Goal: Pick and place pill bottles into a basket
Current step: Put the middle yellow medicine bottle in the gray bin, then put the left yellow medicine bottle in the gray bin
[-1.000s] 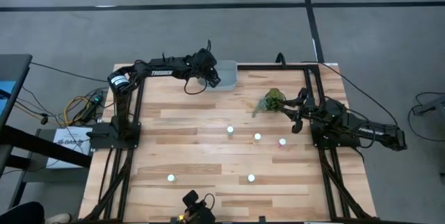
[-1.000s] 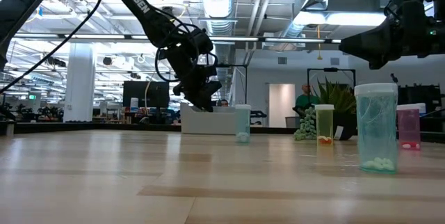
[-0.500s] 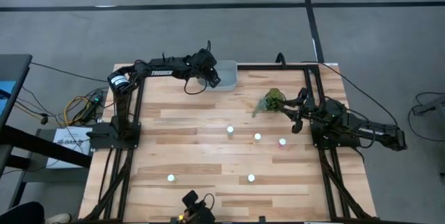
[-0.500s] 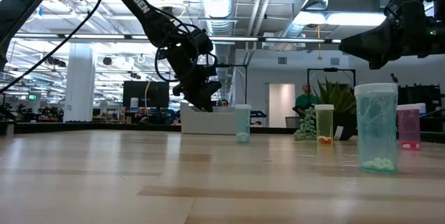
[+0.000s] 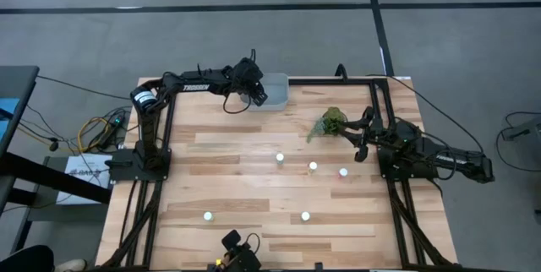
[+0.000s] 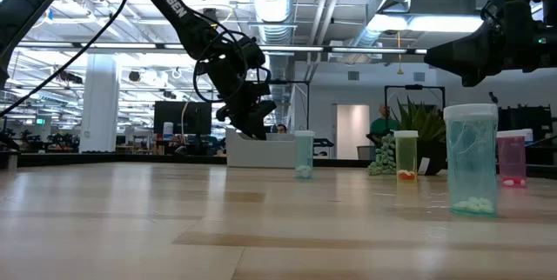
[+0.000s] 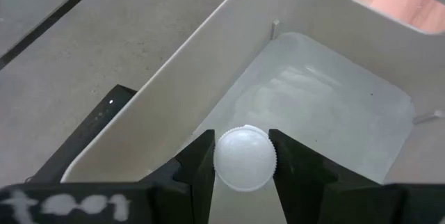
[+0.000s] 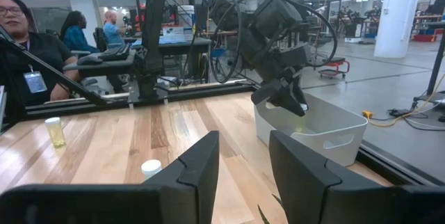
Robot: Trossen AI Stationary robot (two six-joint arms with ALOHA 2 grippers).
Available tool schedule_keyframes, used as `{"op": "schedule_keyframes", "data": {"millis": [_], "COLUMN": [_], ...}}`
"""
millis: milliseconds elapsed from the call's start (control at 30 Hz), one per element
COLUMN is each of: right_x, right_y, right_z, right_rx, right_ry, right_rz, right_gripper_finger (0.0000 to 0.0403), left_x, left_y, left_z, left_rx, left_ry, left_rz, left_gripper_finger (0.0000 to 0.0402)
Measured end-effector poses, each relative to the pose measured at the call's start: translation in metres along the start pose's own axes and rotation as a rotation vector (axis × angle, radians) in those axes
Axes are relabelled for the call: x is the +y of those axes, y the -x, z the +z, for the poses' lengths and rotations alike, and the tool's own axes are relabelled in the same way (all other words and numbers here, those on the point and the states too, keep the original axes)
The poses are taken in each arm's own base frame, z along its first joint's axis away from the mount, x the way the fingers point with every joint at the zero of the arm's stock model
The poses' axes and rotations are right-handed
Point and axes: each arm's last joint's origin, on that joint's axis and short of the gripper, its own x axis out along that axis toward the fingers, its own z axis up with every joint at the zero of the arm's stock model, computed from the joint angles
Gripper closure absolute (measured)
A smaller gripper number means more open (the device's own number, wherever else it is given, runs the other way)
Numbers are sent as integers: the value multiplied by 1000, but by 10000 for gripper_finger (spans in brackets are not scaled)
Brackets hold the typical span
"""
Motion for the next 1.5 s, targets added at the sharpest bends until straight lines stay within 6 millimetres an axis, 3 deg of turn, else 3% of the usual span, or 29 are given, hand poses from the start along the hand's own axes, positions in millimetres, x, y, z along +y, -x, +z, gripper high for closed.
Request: {"op": "schedule_keyframes", "data": {"millis": [500, 867, 1067, 1267, 1500], "right_x": [0, 0, 0, 0, 0], "right_y": [0, 0, 0, 0, 0], "right_z": [0, 0, 0, 0, 0], "right_rx": [0, 0, 0, 0, 0], "right_ry": [0, 0, 0, 0, 0], "right_rz": [0, 0, 0, 0, 0], "right_gripper_finger": [282, 282, 282, 282, 282], "left_x": [0, 0, -3, -14, -48], "left_y": [0, 0, 3, 33, 99], "left_z": [0, 1, 2, 15, 19], "left_rx": [-3, -6, -13, -53, -4], "left_ry": [-36, -64, -109, -146, -209], "left_rz": [-5, 3, 20, -3, -126], "left_gripper_finger": [284, 198, 182, 182, 182]}}
